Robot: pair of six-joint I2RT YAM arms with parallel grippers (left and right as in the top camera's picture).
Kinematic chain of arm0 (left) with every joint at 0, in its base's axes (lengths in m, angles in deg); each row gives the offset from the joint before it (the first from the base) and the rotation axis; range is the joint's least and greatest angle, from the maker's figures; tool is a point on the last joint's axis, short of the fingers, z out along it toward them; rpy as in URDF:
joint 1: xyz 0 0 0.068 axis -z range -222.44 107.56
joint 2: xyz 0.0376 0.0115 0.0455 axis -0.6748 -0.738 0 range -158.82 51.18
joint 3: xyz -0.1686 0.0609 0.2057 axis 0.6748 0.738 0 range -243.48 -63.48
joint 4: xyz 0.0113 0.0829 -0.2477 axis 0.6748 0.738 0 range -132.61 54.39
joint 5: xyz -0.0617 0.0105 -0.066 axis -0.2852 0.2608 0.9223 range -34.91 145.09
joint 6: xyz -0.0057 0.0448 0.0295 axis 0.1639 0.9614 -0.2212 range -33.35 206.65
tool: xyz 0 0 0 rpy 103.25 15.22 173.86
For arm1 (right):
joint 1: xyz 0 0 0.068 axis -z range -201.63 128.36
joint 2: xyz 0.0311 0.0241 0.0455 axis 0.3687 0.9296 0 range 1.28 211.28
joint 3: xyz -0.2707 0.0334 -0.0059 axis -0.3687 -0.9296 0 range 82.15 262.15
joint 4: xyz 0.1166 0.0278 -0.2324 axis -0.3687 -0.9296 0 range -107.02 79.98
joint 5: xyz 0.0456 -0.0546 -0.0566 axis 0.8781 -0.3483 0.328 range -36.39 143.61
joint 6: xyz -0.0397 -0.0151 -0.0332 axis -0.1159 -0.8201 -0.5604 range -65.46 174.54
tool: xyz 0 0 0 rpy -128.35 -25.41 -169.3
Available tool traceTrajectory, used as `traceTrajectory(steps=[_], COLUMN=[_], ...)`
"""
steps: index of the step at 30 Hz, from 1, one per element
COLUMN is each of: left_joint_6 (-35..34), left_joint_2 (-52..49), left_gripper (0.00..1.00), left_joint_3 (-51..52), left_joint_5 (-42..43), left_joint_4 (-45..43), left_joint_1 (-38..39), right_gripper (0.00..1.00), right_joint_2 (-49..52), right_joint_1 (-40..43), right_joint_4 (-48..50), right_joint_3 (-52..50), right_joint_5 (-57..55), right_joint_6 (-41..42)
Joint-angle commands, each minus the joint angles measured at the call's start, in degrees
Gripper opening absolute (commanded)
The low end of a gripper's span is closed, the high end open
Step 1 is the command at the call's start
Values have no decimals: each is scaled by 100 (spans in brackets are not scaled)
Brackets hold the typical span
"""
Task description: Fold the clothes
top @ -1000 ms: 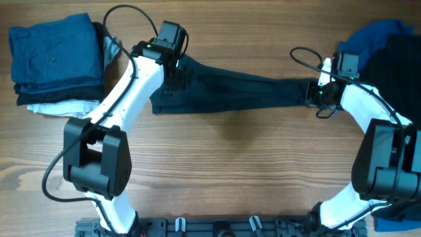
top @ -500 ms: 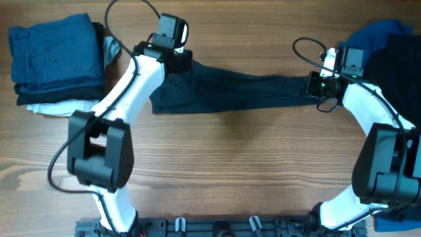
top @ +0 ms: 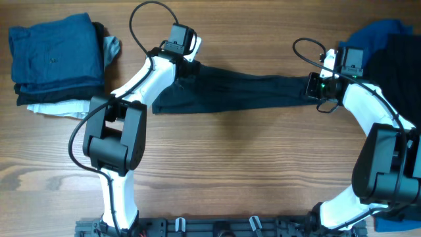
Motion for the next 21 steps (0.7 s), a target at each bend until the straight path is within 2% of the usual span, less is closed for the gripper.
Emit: traceTrajectory(steps=[1,2,7,9,13,21], left_joint_6=[354,352,352,352,352,348], left_joint_2=[-131,-140,-127,-127,-129,317], left_gripper=[37,37,17,18,4,4], left_joint_3=[22,22,20,20,20,20], left_joint_5=[-149,-238,-616,-614,-612,-627], left_joint_4=[22,33,55,83,85,155], left_joint_1=[15,15,15,15,15,15], right_gripper=[6,6,6,5,5,4], right_joint_2=[-138,-138,-138,-138,-138,-138], right_joint_1=[-7,-7,-7,-7,-7,-7], right_joint_4=[-15,-17,-20,-22,-22,-24], right_joint_3=[85,85,85,85,85,85], right_joint_5=[7,4,-168,-166,-166,-168], right_joint_6=[66,66,68,72,79,74])
